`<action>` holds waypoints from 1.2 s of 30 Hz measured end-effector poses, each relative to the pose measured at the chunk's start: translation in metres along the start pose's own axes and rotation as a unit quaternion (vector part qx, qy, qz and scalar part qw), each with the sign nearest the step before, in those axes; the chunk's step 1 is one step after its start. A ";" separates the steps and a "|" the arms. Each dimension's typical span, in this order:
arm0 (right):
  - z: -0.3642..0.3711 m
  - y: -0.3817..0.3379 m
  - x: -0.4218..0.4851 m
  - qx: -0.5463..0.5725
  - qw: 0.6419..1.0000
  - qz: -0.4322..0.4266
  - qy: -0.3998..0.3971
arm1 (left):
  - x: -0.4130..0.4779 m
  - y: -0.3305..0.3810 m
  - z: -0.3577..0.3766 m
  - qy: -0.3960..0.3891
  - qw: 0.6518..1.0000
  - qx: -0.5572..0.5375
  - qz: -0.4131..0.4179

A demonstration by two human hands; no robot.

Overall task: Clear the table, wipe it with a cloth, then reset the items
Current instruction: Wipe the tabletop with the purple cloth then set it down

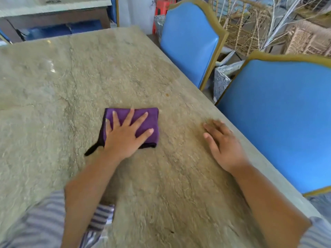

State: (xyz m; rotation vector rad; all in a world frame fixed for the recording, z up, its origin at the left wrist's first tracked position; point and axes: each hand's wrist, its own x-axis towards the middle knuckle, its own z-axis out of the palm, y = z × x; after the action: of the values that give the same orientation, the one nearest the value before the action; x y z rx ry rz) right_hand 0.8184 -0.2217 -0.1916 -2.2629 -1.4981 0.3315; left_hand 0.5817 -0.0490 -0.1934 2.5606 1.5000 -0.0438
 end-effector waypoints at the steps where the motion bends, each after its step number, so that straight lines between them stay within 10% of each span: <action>1: 0.002 0.003 0.001 0.004 1.000 -0.002 0.008 | 0.024 -0.001 -0.004 -0.010 0.999 -0.006 -0.033; 7: 0.007 0.007 0.003 0.011 1.000 -0.005 0.010 | 0.126 0.040 -0.016 -0.019 0.996 -0.024 -0.088; 14: 0.000 -0.002 0.000 0.059 0.998 -0.002 0.008 | 0.055 0.081 0.003 -0.035 0.987 0.026 0.154; 22: -0.004 0.001 -0.006 0.208 0.975 0.009 0.080 | 0.100 0.072 -0.011 -0.033 0.998 -0.003 -0.059; 36: -0.041 0.061 -0.250 0.069 0.970 0.160 0.167 | -0.118 0.259 0.042 -0.050 0.969 0.009 0.243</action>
State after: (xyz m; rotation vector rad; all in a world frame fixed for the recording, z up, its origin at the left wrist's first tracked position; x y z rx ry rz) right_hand 0.7863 -0.4807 -0.1893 -2.3054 -0.9166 0.1297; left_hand 0.7509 -0.2816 -0.1871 2.8147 0.8087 -0.1183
